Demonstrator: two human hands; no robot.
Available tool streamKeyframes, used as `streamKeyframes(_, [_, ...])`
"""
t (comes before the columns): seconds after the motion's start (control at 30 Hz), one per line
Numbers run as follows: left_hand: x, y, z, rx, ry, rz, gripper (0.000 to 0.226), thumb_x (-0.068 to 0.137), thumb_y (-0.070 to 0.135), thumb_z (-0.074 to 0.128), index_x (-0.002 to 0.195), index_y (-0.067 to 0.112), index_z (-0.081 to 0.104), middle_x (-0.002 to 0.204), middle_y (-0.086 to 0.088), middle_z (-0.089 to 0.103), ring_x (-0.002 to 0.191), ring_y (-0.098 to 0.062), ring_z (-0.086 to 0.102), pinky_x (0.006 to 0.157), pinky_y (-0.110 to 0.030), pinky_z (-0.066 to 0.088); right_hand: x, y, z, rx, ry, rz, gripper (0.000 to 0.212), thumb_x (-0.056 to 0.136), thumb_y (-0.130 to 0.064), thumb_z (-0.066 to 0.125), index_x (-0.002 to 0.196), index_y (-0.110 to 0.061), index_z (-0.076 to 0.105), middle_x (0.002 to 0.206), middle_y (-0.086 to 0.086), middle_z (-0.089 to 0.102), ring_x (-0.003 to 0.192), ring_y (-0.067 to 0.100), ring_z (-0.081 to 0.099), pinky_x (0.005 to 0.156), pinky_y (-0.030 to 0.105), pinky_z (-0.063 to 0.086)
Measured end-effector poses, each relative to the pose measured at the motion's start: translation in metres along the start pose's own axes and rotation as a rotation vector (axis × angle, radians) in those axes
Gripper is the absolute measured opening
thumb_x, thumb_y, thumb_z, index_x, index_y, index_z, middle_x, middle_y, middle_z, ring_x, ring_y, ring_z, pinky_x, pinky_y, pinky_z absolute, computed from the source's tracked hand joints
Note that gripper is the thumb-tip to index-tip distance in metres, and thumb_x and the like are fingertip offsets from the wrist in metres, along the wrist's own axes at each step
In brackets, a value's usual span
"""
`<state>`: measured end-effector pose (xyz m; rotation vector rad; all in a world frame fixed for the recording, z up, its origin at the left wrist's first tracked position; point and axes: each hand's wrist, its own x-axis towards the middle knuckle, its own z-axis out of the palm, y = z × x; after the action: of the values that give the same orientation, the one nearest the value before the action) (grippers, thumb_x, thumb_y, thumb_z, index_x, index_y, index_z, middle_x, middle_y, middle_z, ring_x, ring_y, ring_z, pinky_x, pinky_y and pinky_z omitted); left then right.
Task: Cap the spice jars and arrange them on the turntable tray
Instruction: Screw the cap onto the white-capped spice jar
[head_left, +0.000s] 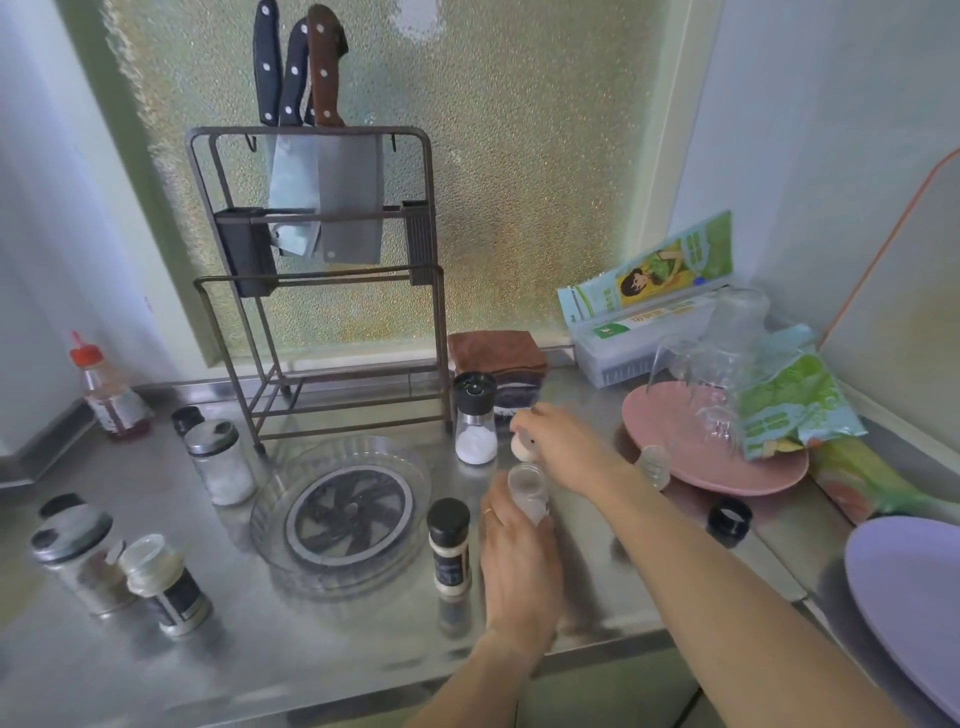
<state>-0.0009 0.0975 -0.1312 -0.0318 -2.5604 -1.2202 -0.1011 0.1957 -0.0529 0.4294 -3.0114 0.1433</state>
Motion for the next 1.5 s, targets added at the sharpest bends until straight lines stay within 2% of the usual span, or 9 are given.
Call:
streamKeyframes(0.17, [-0.017, 0.003, -0.007, -0.104, -0.022, 0.031, 0.057, 0.098, 0.025, 0.063, 0.146, 0.012, 0.035, 0.138, -0.005, 0.055, 0.127, -0.026, 0.051, 0.103, -0.034, 0.042, -0.037, -0.012, -0.042, 0.284, 0.317, 0.08, 0.045, 0.085, -0.021, 0.074, 0.125, -0.022, 0.054, 0.119, 0.005, 0.055, 0.102, 0.027, 0.059, 0.082, 0.037, 0.048])
streamKeyframes(0.27, [-0.025, 0.002, -0.008, -0.203, -0.038, 0.066, 0.055, 0.094, 0.026, 0.068, 0.14, 0.016, 0.041, 0.133, 0.0, 0.056, 0.125, -0.02, 0.051, 0.102, -0.031, 0.043, -0.07, -0.026, -0.06, 0.543, 0.3, 0.119, 0.044, 0.085, -0.032, 0.074, 0.126, -0.034, 0.059, 0.113, 0.0, 0.056, 0.107, 0.017, 0.054, 0.088, 0.031, 0.042])
streamKeyframes(0.4, [-0.031, -0.001, -0.013, -0.286, -0.059, 0.118, 0.056, 0.09, 0.031, 0.072, 0.137, 0.016, 0.045, 0.128, 0.006, 0.056, 0.121, -0.016, 0.051, 0.099, -0.032, 0.047, -0.107, -0.035, -0.058, 0.715, 0.274, 0.237, 0.035, 0.079, -0.035, 0.081, 0.108, -0.032, 0.063, 0.103, -0.013, 0.068, 0.093, 0.011, 0.066, 0.085, 0.034, 0.055])
streamKeyframes(0.57, [-0.034, -0.007, -0.022, -0.36, -0.079, 0.206, 0.054, 0.087, 0.032, 0.074, 0.134, 0.028, 0.048, 0.121, 0.016, 0.049, 0.118, -0.009, 0.051, 0.097, -0.032, 0.048, -0.137, -0.033, -0.05, 0.707, 0.322, 0.324, 0.035, 0.071, -0.023, 0.087, 0.095, -0.027, 0.062, 0.098, -0.014, 0.071, 0.081, 0.003, 0.065, 0.073, 0.023, 0.052])
streamKeyframes(0.73, [-0.036, -0.009, -0.025, -0.395, -0.123, 0.237, 0.051, 0.085, 0.037, 0.074, 0.13, 0.035, 0.05, 0.125, 0.015, 0.055, 0.118, -0.007, 0.053, 0.095, -0.03, 0.049, -0.147, -0.023, -0.049, 0.67, 0.198, 0.263, 0.047, 0.075, -0.012, 0.081, 0.115, -0.029, 0.063, 0.114, -0.008, 0.072, 0.096, 0.006, 0.069, 0.081, 0.02, 0.054])
streamKeyframes(1.0, [-0.036, -0.014, -0.024, -0.374, -0.201, 0.245, 0.052, 0.087, 0.033, 0.075, 0.133, 0.03, 0.051, 0.127, 0.013, 0.059, 0.112, -0.004, 0.056, 0.088, -0.004, 0.038, -0.142, -0.009, -0.067, 0.315, -0.062, 0.082, 0.051, 0.08, -0.015, 0.077, 0.125, -0.038, 0.065, 0.114, -0.017, 0.059, 0.109, 0.014, 0.06, 0.095, 0.033, 0.052])
streamKeyframes(1.23, [-0.035, -0.016, -0.022, -0.361, -0.222, 0.284, 0.051, 0.09, 0.028, 0.072, 0.136, 0.025, 0.051, 0.127, 0.008, 0.059, 0.113, -0.007, 0.055, 0.09, 0.0, 0.032, -0.13, -0.017, -0.076, 0.118, -0.163, 0.141, 0.055, 0.08, -0.026, 0.076, 0.131, -0.033, 0.057, 0.113, -0.005, 0.064, 0.1, 0.018, 0.063, 0.087, 0.036, 0.055])
streamKeyframes(1.37, [-0.034, -0.017, -0.021, -0.38, -0.211, 0.285, 0.052, 0.09, 0.026, 0.072, 0.137, 0.025, 0.051, 0.127, 0.008, 0.058, 0.113, -0.007, 0.055, 0.094, -0.012, 0.041, -0.127, -0.017, -0.081, 0.097, -0.187, 0.113, 0.044, 0.081, -0.025, 0.078, 0.122, -0.03, 0.064, 0.114, -0.004, 0.066, 0.103, 0.019, 0.064, 0.09, 0.04, 0.055])
streamKeyframes(1.5, [-0.035, -0.018, -0.021, -0.386, -0.221, 0.31, 0.051, 0.092, 0.032, 0.069, 0.139, 0.027, 0.049, 0.128, 0.009, 0.059, 0.114, -0.007, 0.056, 0.094, -0.026, 0.047, -0.13, -0.014, -0.085, 0.176, -0.199, 0.042, 0.045, 0.077, -0.004, 0.076, 0.111, -0.032, 0.068, 0.105, -0.012, 0.06, 0.098, 0.015, 0.061, 0.087, 0.04, 0.055])
